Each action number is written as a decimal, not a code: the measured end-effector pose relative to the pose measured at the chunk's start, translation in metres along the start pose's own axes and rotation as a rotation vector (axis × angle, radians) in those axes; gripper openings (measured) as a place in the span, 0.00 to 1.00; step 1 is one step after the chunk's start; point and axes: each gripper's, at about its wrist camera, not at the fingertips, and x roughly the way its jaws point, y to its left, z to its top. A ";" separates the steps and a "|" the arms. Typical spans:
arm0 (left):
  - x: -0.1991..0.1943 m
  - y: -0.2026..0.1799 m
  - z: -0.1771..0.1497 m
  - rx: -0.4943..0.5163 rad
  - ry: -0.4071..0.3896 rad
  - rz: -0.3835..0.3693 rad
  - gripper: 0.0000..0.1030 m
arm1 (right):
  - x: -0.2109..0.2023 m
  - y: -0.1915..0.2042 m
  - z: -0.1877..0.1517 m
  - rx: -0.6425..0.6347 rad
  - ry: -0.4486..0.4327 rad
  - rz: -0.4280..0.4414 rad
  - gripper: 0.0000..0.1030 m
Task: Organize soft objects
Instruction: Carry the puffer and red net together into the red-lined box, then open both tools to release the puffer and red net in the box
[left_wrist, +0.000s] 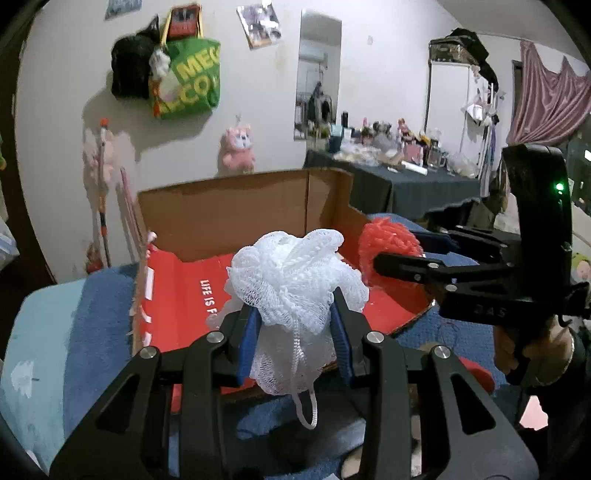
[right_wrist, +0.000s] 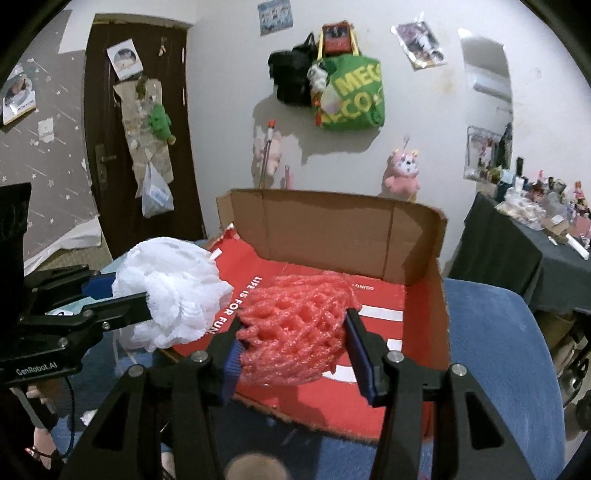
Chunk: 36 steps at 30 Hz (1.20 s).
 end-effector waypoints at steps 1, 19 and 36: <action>0.007 0.003 0.003 -0.006 0.019 -0.013 0.33 | 0.006 -0.003 0.004 0.000 0.017 0.006 0.52; 0.161 0.051 0.031 -0.082 0.389 -0.028 0.33 | 0.159 -0.057 0.032 0.085 0.456 -0.053 0.52; 0.183 0.052 0.030 -0.053 0.382 0.000 0.47 | 0.169 -0.072 0.039 0.136 0.484 -0.020 0.59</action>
